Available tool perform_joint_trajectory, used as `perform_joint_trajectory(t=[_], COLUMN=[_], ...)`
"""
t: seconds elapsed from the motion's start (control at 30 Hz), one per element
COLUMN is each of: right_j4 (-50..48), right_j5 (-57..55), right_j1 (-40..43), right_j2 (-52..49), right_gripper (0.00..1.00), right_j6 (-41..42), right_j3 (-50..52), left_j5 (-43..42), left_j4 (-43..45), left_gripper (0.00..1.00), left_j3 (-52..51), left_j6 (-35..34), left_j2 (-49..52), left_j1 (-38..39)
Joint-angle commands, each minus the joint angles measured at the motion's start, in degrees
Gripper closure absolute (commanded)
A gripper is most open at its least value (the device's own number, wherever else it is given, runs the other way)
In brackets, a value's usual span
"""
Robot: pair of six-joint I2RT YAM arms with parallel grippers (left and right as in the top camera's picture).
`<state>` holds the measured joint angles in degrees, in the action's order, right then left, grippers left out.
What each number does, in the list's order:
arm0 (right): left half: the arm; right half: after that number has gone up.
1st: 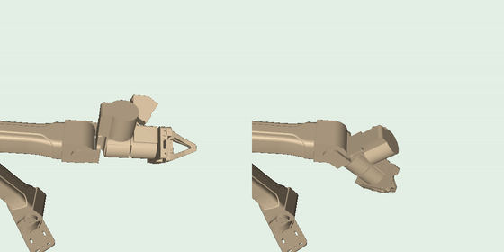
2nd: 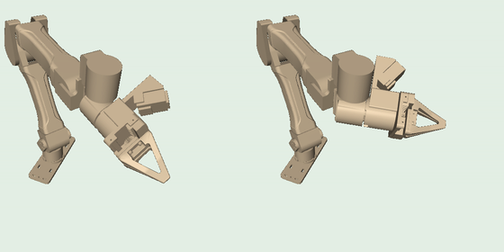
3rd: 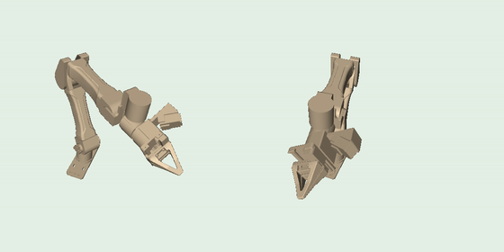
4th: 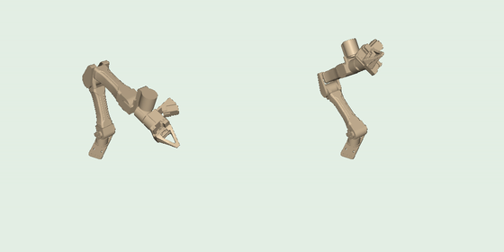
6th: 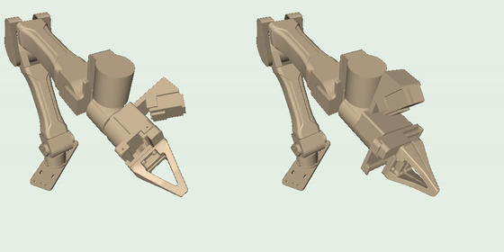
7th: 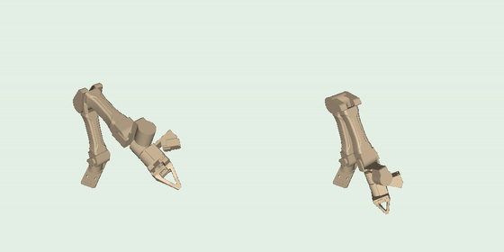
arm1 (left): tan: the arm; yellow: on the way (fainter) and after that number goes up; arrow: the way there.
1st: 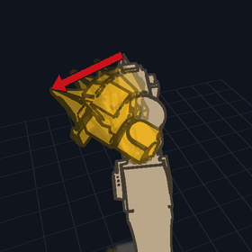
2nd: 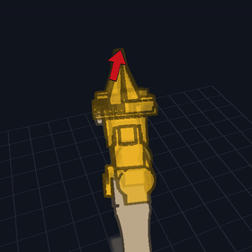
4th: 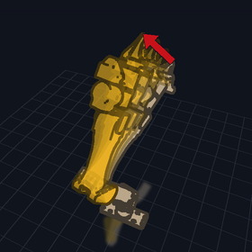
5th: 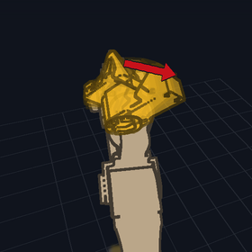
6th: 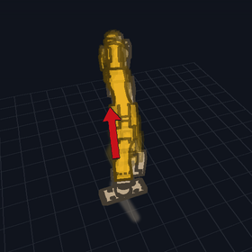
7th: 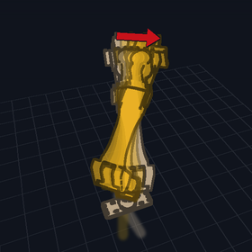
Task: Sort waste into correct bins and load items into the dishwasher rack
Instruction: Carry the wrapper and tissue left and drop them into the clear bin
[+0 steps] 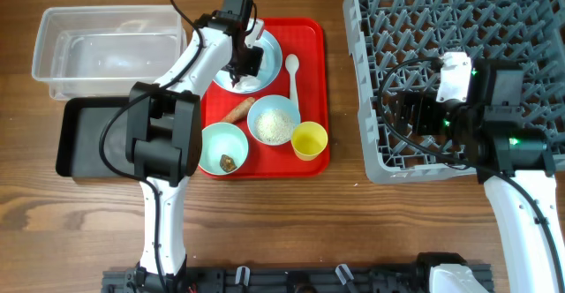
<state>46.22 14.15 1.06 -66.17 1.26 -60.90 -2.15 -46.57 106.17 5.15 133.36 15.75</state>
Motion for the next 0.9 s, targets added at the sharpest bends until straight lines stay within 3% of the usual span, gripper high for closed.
perform_joint_trajectory(t=[0.0,0.43,0.87], right_j4=[-0.1,-0.1,-0.3], right_j5=[1.0,1.0,1.0], right_j1=[-0.3,-0.3,-0.3], right_j2=[-0.4,-0.4,-0.4], right_gripper=[0.0,0.0,0.0], right_j6=[0.5,0.4,0.4], right_j3=[-1.1,-1.1,-1.1], left_j5=[2.0,1.8,2.1], left_j4=[-1.7,-2.3,-4.1], left_gripper=[0.96,0.96,0.96], left_j3=[2.5,4.0,3.8], left_j6=[-5.9,-10.2,-10.4], left_j2=[-3.4,-20.5,-20.4], left_j1=[-2.1,-10.3,-24.8])
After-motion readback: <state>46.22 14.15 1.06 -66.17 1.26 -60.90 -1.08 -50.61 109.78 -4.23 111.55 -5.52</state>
